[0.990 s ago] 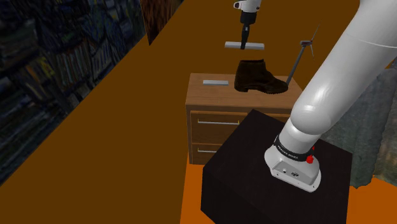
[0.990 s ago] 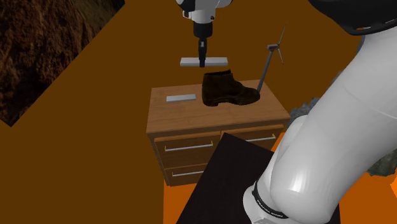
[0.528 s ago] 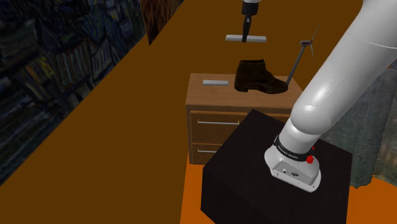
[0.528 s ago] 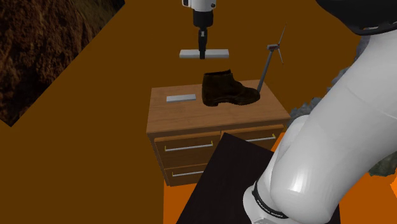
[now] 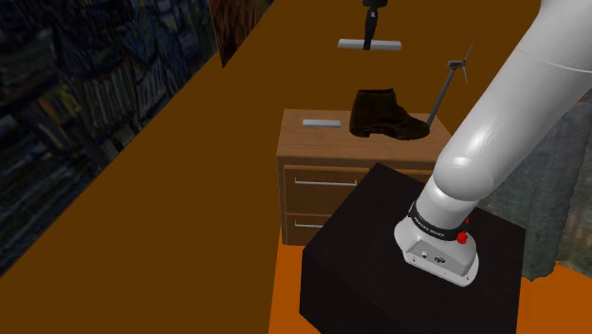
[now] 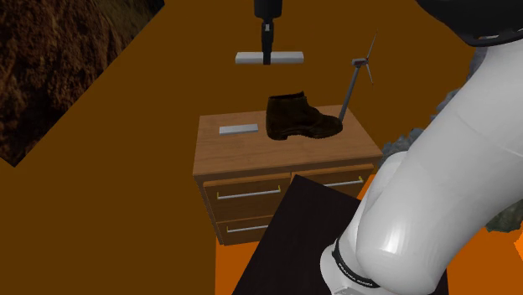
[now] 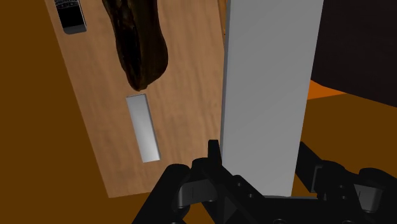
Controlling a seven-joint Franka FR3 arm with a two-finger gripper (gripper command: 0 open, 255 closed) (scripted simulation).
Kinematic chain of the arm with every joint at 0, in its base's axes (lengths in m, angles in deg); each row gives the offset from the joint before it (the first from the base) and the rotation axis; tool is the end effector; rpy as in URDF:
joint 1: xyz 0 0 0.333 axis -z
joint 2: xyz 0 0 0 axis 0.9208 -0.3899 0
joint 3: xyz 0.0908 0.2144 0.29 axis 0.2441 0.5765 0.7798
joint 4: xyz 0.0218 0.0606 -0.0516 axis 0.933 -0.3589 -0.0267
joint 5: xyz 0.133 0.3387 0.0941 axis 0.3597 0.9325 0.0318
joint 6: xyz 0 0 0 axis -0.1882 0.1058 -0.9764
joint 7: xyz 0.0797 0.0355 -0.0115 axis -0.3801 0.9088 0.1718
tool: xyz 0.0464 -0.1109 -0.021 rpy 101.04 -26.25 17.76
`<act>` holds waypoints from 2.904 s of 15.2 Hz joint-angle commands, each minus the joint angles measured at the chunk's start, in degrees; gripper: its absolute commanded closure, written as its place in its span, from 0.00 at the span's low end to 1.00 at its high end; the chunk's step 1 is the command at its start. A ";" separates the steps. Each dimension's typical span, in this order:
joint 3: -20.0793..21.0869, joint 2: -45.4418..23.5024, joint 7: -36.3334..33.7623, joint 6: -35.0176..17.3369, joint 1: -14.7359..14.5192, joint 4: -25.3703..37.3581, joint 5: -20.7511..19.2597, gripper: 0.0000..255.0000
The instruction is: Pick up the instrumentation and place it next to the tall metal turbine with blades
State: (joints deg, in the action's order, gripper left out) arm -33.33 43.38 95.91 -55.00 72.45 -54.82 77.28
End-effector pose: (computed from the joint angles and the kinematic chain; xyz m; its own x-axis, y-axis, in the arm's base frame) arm 0.4092 -0.3177 0.6015 0.9007 0.4344 -0.0011 0.4343 -0.9006 -0.0198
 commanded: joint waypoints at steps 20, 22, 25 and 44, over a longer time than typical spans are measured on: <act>-0.99 -2.53 2.19 15.30 0.73 17.48 1.25 1.00; -1.95 -0.72 4.13 15.08 1.68 15.75 0.20 1.00; -3.56 1.53 7.26 14.91 3.18 13.76 -1.22 1.00; -20.47 0.22 34.79 15.39 13.64 16.26 -2.08 1.00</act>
State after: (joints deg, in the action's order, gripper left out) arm -52.53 44.53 128.56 -39.90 85.46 -39.58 74.61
